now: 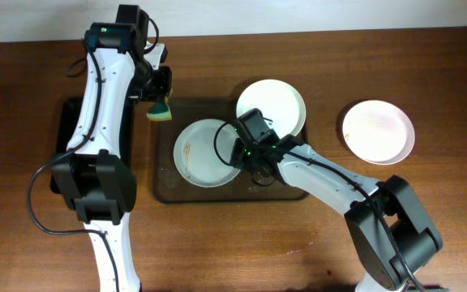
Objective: Clean dirty plates on tray and stack at the side
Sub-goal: 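Grasp the rim of the lower white plate with the right gripper, then scrub the held plate with the sponge in the left gripper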
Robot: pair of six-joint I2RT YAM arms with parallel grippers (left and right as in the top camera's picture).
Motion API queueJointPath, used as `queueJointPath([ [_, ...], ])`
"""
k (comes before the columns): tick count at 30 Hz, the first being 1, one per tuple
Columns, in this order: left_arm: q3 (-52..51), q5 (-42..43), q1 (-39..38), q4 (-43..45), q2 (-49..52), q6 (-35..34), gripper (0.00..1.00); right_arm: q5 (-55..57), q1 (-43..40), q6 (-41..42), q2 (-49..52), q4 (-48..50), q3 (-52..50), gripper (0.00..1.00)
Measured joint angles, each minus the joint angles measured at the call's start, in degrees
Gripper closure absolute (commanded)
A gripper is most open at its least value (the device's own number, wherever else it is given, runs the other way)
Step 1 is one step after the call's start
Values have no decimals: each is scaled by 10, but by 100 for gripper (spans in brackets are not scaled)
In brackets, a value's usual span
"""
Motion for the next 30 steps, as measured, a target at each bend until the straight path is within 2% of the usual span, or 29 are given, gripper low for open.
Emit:
queueJointPath([
  [3, 0, 0, 0, 0, 0, 0, 99, 2, 0, 2, 2, 0, 0, 58],
  [8, 0, 0, 0, 2, 0, 0, 99, 2, -1, 1, 26, 28, 0, 59],
  [13, 0, 0, 0, 6, 0, 0, 99, 3, -16, 1, 49, 80, 0, 69],
  [18, 0, 0, 0, 8, 0, 0, 99, -11, -23, 1, 69, 101, 0, 70],
  [21, -6, 2, 0, 12, 0, 0, 99, -33, -23, 2, 69, 97, 0, 96],
  [30, -92, 38, -14, 35, 1, 0, 99, -50, -23, 1, 70, 88, 0, 96],
])
